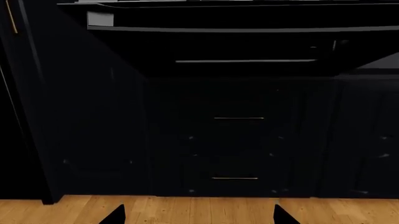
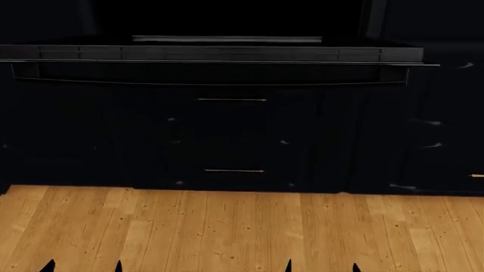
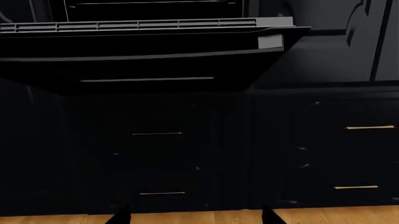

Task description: Close the oven door

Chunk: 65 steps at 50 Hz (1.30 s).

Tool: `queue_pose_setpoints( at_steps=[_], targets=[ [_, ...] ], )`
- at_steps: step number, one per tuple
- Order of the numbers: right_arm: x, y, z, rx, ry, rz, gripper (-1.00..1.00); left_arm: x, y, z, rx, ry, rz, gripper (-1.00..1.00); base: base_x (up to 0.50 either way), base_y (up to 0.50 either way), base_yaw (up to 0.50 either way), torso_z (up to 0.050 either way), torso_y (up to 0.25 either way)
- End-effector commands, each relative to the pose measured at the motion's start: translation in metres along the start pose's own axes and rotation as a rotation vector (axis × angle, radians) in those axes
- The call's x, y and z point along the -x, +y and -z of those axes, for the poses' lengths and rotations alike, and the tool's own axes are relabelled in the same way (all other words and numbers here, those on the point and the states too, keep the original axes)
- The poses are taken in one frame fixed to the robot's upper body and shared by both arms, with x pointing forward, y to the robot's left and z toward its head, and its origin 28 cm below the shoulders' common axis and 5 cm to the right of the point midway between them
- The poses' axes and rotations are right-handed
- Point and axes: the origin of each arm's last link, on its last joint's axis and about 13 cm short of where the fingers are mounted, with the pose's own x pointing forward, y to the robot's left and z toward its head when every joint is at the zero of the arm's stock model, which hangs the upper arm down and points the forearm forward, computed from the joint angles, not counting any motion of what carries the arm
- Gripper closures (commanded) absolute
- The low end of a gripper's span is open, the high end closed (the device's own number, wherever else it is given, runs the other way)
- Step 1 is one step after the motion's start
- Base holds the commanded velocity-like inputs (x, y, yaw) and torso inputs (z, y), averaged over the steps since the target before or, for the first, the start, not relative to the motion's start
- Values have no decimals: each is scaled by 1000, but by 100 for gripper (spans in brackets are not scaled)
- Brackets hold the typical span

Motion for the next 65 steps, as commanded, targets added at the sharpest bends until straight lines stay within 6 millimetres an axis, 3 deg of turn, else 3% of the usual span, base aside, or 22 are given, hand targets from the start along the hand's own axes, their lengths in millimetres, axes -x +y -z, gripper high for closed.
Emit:
queue_pose_setpoints(
  at_steps=[1, 45, 50, 51, 53, 54, 55, 57, 59, 60, 63, 64, 65],
  targets=[
    [0, 0, 0, 1, 1, 1, -100, 0, 0, 0, 0, 0, 0, -100, 0, 0, 0, -37, 0],
    [0, 0, 0, 1, 1, 1, -100, 0, 0, 0, 0, 0, 0, -100, 0, 0, 0, -36, 0],
    [-5, 0, 4, 19, 63, -5, -100, -4, 0, 1, -5, 74, -10, -100, 0, 0, 0, -2, 0],
    [-9, 0, 10, 15, 147, 7, -100, -5, 0, 13, -45, 114, -23, -100, 0, 0, 0, 0, 0],
    [-10, -1, 18, 19, 209, 21, -100, -8, 1, 1, -56, 140, -29, -100, 0, 0, 0, 0, 0],
    [-11, -2, 24, -7, 250, 28, -100, -9, 2, 19, -55, 163, -31, -100, 0, 0, 0, 0, 0],
    [-11, -2, 26, -3, 266, 30, -100, -10, 2, 11, -63, 175, -25, -100, 0, 0, 0, 0, 0],
    [-11, -3, 33, -26, 302, 28, -100, -11, 3, 33, -79, 204, -41, -100, 0, 0, 0, 0, 0],
    [-11, -5, 39, -37, 316, 37, -100, -13, 4, 23, -86, 223, -50, -100, 0, 0, 0, 0, 0],
    [-11, -7, 42, -15, 319, 50, -100, -10, 3, 41, -89, 241, -40, -100, 0, 0, 0, 0, 0],
    [-11, -8, 47, 1, 326, 64, -100, -11, 4, 48, -104, 270, -50, -100, 0, 0, 0, 0, 0],
    [-10, -8, 50, 0, 338, 63, -100, -12, 4, 33, -95, 286, -40, -100, 0, 0, 0, 0, 0],
    [-10, -8, 51, 6, 343, 65, -100, -11, 4, 44, -109, 291, -48, -100, 0, 0, 0, 0, 0]
  ],
)
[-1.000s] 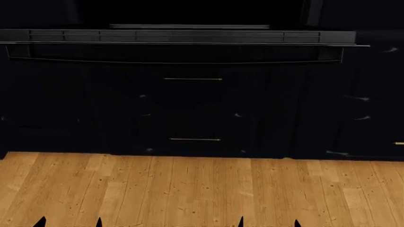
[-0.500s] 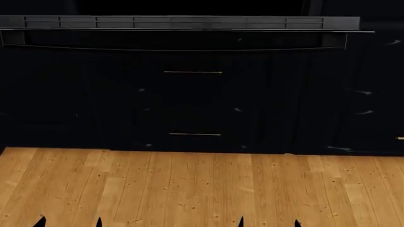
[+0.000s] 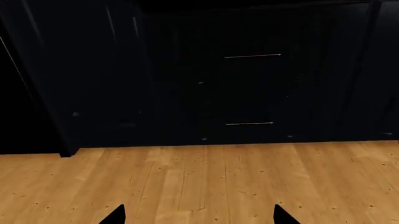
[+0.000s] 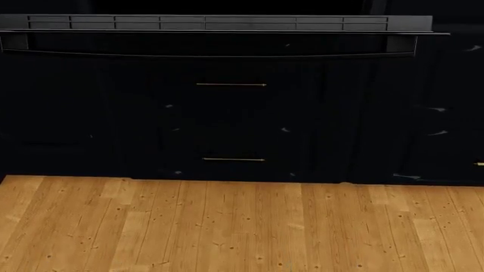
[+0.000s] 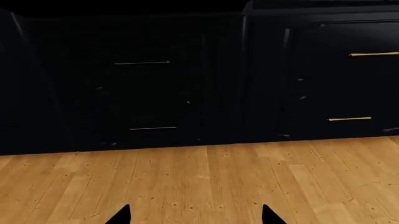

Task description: Close the oven door

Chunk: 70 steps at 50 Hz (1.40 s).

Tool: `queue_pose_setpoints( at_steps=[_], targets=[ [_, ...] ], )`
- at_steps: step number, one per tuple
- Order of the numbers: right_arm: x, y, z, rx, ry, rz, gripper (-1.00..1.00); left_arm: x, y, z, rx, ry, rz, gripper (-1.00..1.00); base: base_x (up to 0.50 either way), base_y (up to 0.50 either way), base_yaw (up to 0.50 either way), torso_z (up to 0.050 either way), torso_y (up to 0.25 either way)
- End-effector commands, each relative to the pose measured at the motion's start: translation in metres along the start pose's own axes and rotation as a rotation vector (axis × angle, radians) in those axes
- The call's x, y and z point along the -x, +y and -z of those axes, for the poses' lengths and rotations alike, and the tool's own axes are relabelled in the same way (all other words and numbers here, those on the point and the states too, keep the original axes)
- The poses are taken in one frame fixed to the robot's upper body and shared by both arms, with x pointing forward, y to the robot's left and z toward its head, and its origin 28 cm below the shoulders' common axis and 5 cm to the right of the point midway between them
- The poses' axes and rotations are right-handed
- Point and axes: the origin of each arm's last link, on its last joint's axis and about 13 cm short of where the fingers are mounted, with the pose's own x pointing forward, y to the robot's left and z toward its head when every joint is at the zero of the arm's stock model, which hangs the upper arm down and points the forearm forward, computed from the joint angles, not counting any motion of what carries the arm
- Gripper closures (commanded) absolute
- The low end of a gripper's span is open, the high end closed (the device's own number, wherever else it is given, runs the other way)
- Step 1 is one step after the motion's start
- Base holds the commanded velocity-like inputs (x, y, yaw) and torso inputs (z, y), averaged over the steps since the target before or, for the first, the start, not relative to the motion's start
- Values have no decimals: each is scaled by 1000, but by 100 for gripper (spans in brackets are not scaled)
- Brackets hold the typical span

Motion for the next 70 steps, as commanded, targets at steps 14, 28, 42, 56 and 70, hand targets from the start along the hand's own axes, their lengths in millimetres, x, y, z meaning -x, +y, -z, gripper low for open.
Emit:
queue_pose_setpoints(
  at_steps=[14, 28, 42, 56, 70],
  targets=[
    [-6, -4, 34, 1, 181, 38, -100, -3, -4, 38, -7, 263, 29, -100, 0, 0, 0, 0, 0],
    [-8, -7, 38, -6, 194, 47, -100, -8, -3, 40, -45, 258, 19, -100, 0, 0, 0, 0, 0],
    [-7, -8, 40, -14, 176, 39, -100, -8, -2, 38, -44, 238, 28, -100, 178, 0, 0, 0, 0],
    [-5, -8, 37, -10, 166, 42, -100, -8, -2, 38, -40, 231, 28, -100, 235, 0, 0, 0, 0],
    [-5, -9, 35, -7, 160, 41, -100, -8, -2, 27, -39, 221, 26, -100, 232, 0, 0, 0, 0]
  ],
)
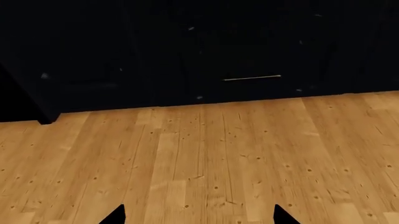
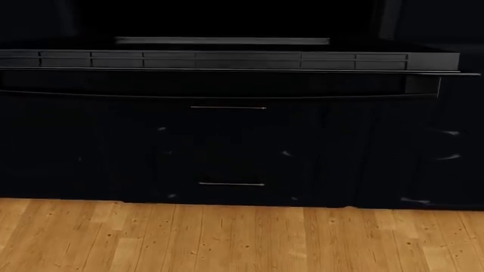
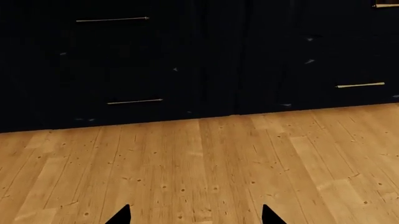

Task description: Close the oven door

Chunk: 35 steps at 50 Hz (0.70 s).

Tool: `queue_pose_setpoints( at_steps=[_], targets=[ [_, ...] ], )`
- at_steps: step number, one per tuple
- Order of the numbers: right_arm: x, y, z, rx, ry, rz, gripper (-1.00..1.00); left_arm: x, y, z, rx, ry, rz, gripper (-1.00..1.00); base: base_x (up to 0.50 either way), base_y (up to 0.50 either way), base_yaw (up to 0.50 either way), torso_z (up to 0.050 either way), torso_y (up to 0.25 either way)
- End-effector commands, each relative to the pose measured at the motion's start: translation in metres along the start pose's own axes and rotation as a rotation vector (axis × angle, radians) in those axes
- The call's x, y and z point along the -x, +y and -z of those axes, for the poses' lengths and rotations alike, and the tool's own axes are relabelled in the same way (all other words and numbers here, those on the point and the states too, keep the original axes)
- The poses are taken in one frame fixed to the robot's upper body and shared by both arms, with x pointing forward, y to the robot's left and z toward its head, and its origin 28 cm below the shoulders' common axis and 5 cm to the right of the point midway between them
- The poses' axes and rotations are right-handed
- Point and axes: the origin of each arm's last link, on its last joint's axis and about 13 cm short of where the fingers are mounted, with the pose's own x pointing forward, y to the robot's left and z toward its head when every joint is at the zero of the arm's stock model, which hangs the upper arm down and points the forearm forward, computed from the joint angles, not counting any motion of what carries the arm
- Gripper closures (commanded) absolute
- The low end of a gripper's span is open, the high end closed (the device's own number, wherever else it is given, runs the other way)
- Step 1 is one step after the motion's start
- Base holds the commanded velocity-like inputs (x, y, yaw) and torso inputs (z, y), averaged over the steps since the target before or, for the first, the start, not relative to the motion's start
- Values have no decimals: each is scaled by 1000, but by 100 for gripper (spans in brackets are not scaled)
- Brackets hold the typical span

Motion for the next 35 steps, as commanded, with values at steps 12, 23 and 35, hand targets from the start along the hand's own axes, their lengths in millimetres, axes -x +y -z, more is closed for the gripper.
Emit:
queue_pose_setpoints(
  at_steps=[12, 23, 35],
  targets=[
    [0, 0, 1, -3, -1, 0, -100, -2, -2, 3, -6, -9, 1, -100, 233, 0, 0, 0, 0],
    [0, 0, 2, -4, 1, -4, -100, 0, -1, 0, -14, -18, -3, -100, 236, 0, 0, 0, 0],
    [1, 1, 1, 5, -2, -6, -100, -1, -1, 4, -15, -19, -5, -100, 234, 0, 0, 0, 0]
  ],
)
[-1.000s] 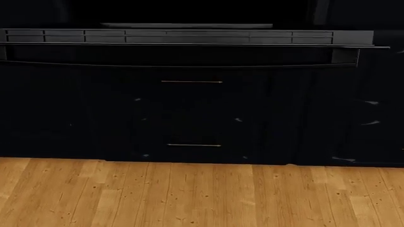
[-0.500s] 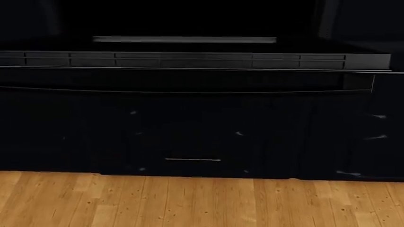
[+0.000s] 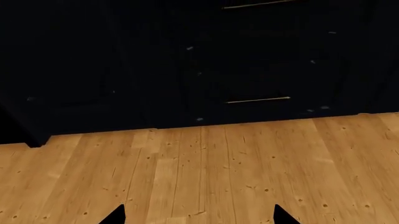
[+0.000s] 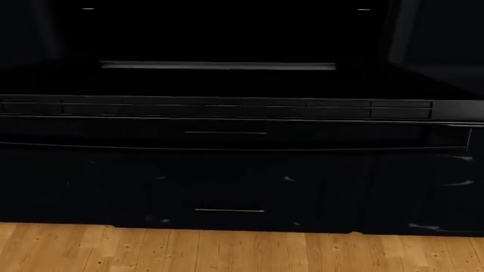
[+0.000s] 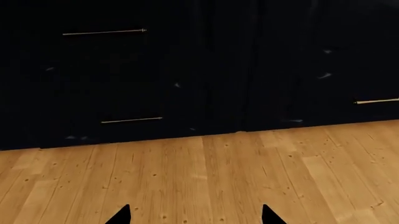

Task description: Close the oven door

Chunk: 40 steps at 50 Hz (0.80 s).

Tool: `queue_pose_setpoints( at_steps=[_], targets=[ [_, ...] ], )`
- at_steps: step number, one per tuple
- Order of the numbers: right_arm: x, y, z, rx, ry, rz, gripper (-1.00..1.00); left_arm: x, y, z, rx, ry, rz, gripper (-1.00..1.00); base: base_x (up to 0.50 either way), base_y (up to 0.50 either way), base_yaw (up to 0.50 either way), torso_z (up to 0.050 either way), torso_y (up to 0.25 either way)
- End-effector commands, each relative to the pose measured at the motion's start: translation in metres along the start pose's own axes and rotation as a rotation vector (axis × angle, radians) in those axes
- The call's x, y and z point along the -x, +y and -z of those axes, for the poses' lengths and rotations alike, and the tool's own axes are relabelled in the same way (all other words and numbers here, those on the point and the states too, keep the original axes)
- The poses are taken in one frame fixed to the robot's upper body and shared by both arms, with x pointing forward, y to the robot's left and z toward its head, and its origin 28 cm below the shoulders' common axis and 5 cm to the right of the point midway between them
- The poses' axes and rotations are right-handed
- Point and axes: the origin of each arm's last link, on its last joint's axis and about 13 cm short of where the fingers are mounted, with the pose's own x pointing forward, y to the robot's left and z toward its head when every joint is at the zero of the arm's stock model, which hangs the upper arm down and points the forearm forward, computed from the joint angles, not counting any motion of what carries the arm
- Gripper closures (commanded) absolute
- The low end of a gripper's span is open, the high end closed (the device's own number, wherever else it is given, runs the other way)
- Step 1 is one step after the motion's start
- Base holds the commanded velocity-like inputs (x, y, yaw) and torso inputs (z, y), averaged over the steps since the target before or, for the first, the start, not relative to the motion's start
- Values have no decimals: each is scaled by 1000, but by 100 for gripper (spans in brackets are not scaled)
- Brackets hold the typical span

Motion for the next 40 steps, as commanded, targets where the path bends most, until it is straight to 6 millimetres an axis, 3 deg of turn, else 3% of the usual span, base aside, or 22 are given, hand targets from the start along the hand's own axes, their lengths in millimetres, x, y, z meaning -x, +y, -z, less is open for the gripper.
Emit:
queue_pose_setpoints(
  at_steps=[1, 10, 15, 17, 22, 40],
  targets=[
    [1, 0, 0, 6, -2, -5, -100, -1, 0, 5, -2, -1, -4, -100, 234, 0, 0, 0, 0],
    [1, 0, -1, 8, -4, -5, -100, 1, 0, -3, -1, -3, 0, -100, 233, 0, 0, 0, 0],
    [1, 0, 1, 7, -1, -6, -100, 0, -2, 5, -5, 3, 7, -100, 233, 0, 0, 0, 0],
    [1, 0, 0, 5, -1, -5, -100, 2, -1, -4, -3, 1, 8, -100, 234, 0, 0, 0, 0],
    [2, 1, 2, 3, 7, -14, -100, 0, -1, 4, 1, 1, 6, -100, 235, 0, 0, 0, 0],
    [2, 1, 3, 13, 4, -16, -100, 0, -1, 5, 4, 9, 11, -100, 235, 0, 0, 0, 0]
  ],
)
